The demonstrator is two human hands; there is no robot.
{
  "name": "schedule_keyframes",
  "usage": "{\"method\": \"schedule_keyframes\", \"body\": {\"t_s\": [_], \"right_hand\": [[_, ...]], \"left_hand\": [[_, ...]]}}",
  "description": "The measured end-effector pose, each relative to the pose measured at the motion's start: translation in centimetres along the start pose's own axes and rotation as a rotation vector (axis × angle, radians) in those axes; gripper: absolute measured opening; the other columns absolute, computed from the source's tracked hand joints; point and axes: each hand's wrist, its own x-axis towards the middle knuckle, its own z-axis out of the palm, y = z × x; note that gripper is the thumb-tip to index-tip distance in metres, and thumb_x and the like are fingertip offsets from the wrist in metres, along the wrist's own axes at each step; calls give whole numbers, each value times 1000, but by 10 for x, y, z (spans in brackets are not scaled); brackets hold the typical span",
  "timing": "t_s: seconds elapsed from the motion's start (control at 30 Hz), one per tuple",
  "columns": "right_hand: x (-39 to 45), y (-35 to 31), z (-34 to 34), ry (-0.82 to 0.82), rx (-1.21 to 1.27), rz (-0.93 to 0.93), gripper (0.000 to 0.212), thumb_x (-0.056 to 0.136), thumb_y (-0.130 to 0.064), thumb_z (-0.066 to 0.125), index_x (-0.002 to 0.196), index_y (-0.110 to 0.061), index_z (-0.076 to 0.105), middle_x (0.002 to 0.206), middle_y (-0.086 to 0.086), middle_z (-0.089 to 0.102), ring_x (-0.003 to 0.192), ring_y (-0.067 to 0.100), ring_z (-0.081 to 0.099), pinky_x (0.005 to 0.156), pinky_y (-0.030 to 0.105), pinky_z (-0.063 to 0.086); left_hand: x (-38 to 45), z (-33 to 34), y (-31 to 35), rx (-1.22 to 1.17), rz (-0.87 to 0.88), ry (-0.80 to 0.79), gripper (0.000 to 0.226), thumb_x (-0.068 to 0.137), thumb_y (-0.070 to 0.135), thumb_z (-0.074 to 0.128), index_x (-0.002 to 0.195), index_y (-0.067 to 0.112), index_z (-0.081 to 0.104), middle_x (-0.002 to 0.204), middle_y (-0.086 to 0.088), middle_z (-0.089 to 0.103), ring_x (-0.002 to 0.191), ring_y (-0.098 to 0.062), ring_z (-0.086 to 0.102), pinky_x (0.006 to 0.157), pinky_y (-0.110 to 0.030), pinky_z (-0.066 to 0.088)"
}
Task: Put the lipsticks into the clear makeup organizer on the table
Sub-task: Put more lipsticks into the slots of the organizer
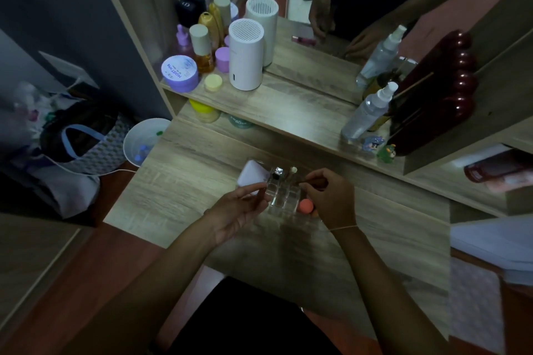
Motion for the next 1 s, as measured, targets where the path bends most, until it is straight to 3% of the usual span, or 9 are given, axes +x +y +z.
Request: {"method": "schedule_keyframes", "body": {"t_s": [0.17, 0.3, 0.37, 0.47, 0.6, 0.7, 0.87, 1.0], "right_hand": [[1, 3, 2, -20, -34, -6, 15, 69, -19, 80, 78, -13, 70, 77, 7, 71, 69, 15, 64, 68, 39, 57], [4, 2, 0, -19, -32, 7, 14, 70, -24, 80, 76, -15, 70, 74, 5, 70, 67, 13, 63, 67, 38, 56], [7, 4, -1, -14, -43, 10, 16, 73, -30, 77, 75, -16, 68, 73, 4, 68, 66, 15, 62, 65, 40, 54], [12, 5, -4, 5, -58, 15, 27, 77, -44, 67, 74, -17, 65, 71, 3, 65, 66, 17, 60, 63, 40, 52], [16, 3, -5, 24, -33, 11, 20, 82, -34, 69, 77, -15, 67, 69, 0, 68, 64, 15, 62, 62, 36, 52], [17, 2, -1, -16, -50, 17, 16, 80, -30, 72, 78, -15, 67, 70, -1, 67, 64, 13, 61, 62, 33, 53], [18, 10, 6, -87, -88, 45, 16, 79, -32, 72, 80, -17, 67, 74, 1, 70, 68, 16, 64, 68, 42, 56], [21, 14, 11, -138, -157, 59, 15, 78, -32, 72, 84, -19, 67, 80, 2, 71, 74, 17, 65, 71, 44, 57]], "left_hand": [[0, 3, -9, 126, 123, 37, 24, 84, -10, 58, 100, 4, 66, 93, -12, 67, 81, -17, 70, 76, -26, 58], [1, 3, -11, 429, 276, 100, 17, 86, 1, 63, 102, 2, 65, 86, -8, 69, 74, -14, 70, 64, -18, 55], [3, 2, -11, 685, 408, 171, 13, 87, 9, 64, 99, 6, 68, 81, -4, 70, 69, -8, 68, 60, -12, 50], [11, -1, -11, 942, 649, 264, 14, 82, 13, 71, 95, 17, 69, 93, -6, 67, 80, -10, 66, 70, -16, 51], [21, 4, -7, 1169, 846, 260, 17, 82, 9, 70, 99, 12, 70, 94, -2, 60, 77, -7, 61, 67, -5, 44], [27, 7, -8, 1252, 901, 241, 16, 82, 11, 72, 98, 11, 69, 93, -3, 66, 76, -10, 62, 69, -17, 48], [34, 16, -12, 1330, 871, 253, 14, 83, 21, 70, 91, 12, 63, 87, -2, 66, 74, -11, 59, 63, -18, 43], [39, 18, -16, 1431, 938, 240, 11, 82, 14, 71, 89, 10, 64, 87, -6, 66, 79, -19, 59, 65, -32, 47]]}}
